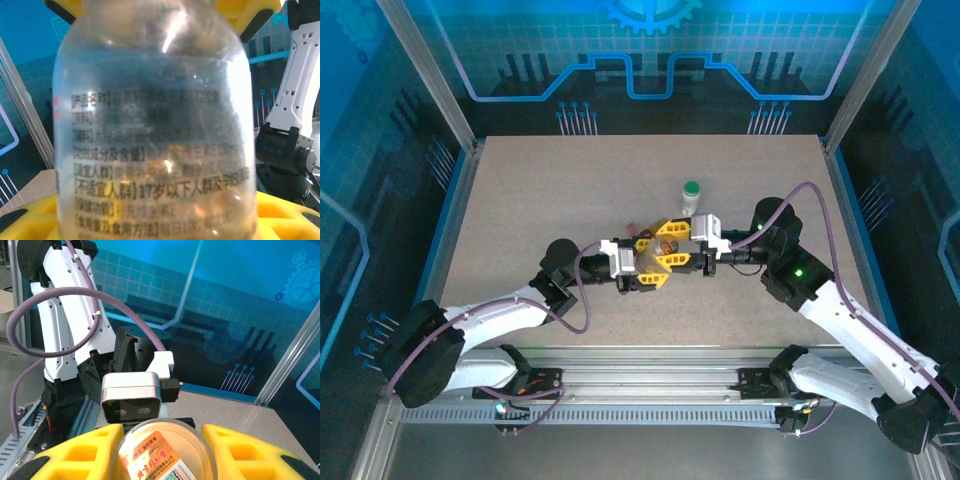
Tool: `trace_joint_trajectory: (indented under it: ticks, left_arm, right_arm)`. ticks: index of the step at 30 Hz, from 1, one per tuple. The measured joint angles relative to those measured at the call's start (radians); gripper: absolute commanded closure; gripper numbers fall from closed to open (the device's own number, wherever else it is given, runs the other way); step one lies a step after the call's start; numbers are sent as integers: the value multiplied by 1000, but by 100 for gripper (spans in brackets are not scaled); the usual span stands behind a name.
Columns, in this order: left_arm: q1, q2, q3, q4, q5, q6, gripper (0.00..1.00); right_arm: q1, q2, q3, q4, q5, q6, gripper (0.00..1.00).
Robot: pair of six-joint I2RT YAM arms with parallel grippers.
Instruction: Sort the pills into containers
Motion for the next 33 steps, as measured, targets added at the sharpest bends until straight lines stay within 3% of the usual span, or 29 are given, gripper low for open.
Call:
trace_joint_trajectory:
  ticks: [19,23,26,33]
  left_arm:
    - [-6,-1,1,-57,31,50,100]
    - [-1,-20,10,-150,16,71,100]
    - [2,-41,11,-216,-39,91,100]
    - [2,-46,11,-227,-221,125,100]
  right_arm:
    - [-1,72,96,-270,-65,-121,100]
    - [5,142,183,-400,-53,-174,100]
    - [19,187,226,-443,-3,-171,100]
    - [52,173,192,-346,234,63,100]
